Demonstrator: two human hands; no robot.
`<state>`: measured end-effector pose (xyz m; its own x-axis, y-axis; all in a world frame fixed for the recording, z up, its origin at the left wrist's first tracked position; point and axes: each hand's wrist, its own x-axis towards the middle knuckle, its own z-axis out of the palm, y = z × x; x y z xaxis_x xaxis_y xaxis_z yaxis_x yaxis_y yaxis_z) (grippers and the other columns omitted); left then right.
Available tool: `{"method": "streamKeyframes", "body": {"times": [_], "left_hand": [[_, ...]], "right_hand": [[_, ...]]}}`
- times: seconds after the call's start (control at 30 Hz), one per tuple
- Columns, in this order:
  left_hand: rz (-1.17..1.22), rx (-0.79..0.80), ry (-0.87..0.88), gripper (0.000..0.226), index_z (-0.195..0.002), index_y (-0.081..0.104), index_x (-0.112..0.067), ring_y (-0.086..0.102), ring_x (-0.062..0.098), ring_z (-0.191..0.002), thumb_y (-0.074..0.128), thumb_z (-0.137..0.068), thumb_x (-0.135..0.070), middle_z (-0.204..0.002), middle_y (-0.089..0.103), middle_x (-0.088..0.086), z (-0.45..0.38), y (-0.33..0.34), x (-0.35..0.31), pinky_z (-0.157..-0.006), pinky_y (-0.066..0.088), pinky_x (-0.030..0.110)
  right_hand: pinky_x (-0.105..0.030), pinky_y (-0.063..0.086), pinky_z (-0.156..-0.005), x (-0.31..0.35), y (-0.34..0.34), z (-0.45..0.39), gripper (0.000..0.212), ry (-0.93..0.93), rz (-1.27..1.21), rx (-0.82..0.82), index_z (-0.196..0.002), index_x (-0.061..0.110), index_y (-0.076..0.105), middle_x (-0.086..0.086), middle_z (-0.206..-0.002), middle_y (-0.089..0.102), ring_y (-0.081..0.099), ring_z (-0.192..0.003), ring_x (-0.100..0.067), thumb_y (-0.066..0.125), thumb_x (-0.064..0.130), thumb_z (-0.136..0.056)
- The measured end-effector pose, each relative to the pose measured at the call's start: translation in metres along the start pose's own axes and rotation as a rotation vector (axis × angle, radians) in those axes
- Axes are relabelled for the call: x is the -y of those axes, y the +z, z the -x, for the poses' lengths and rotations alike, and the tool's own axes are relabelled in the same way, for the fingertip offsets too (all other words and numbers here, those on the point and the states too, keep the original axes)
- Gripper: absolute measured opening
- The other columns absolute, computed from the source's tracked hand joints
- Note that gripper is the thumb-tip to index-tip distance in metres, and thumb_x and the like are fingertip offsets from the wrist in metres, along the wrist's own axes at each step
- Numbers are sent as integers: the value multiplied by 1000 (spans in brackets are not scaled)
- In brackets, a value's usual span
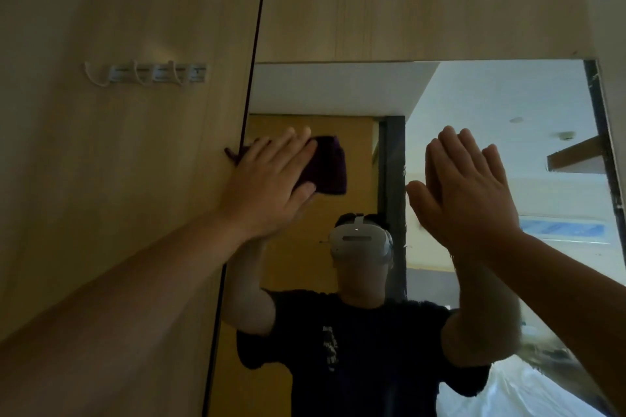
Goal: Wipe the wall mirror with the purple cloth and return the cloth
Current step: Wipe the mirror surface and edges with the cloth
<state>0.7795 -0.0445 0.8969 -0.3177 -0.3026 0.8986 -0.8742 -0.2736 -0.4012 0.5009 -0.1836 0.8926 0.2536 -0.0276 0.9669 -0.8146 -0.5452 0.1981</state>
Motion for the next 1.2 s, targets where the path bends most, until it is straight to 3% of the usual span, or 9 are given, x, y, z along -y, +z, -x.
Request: {"method": "streamKeyframes", "body": {"times": [0.23,0.37,0.5,0.57,0.7,0.8,1.0,1.07,1.2], "left_hand": [[11,-20,43,60,-150,38,-12,27,28,-149,34,-104,-49,-161,29,6,163,32,-59,-116,28,54],[3,-62,44,54,-145,46,-13,40,30,-142,36,-105,-47,-156,40,6,169,33,-65,-112,33,53],[-15,-141,99,47,-139,49,-14,54,31,-120,48,-101,-42,-138,52,8,158,31,-57,-99,40,48],[-16,-178,94,48,-137,50,-13,58,28,-109,54,-99,-40,-128,58,8,143,26,-53,-89,46,45],[-23,-210,89,44,-132,56,-7,62,28,-96,50,-101,-37,-116,63,10,94,13,-50,-77,53,42],[-1,-255,101,44,-129,60,-2,62,30,-98,47,-102,-34,-115,64,13,36,-5,-44,-79,53,42],[34,-394,-45,41,-133,54,-5,59,31,-99,52,-100,-28,-117,61,15,-117,-52,-39,-86,48,43],[-9,-350,-80,44,-139,49,-7,55,33,-107,49,-102,-30,-124,57,16,-155,-61,-38,-88,44,43],[-107,-109,-76,53,-152,31,-14,41,35,-127,38,-106,-39,-145,43,14,-186,-47,-37,-100,35,47]], "right_hand": [[-55,9,-122,-5,-13,6,69,-7,-99,-17,-148,12,35,-13,-161,26,12,-152,-32,24,57,-97],[-55,6,-122,-30,-21,9,66,21,-39,-39,-148,12,36,-14,-162,22,9,-152,-31,28,54,-98],[-59,10,-120,-54,-24,9,66,63,-8,12,-146,13,35,-16,-160,24,14,-150,-36,21,57,-97],[-61,16,-118,-59,-24,11,68,66,14,49,-145,15,33,-15,-158,25,18,-148,-37,16,59,-96],[-57,14,-120,-59,-20,13,67,68,20,39,-152,18,25,-12,-162,18,11,-151,-34,17,56,-98],[-55,10,-122,-61,-18,16,69,72,23,43,-154,19,21,-11,-165,13,5,-153,-31,13,58,-98],[-52,6,-123,-63,-13,17,69,66,10,20,-154,21,21,-9,-165,13,3,-153,-29,10,60,-98],[-53,7,-123,-64,-12,17,68,62,11,13,-154,22,23,-8,-165,15,4,-153,-29,10,59,-98],[-53,9,-123,-64,-12,17,66,65,-1,-8,-152,22,28,-8,-164,19,8,-153,-29,10,57,-98]]}}
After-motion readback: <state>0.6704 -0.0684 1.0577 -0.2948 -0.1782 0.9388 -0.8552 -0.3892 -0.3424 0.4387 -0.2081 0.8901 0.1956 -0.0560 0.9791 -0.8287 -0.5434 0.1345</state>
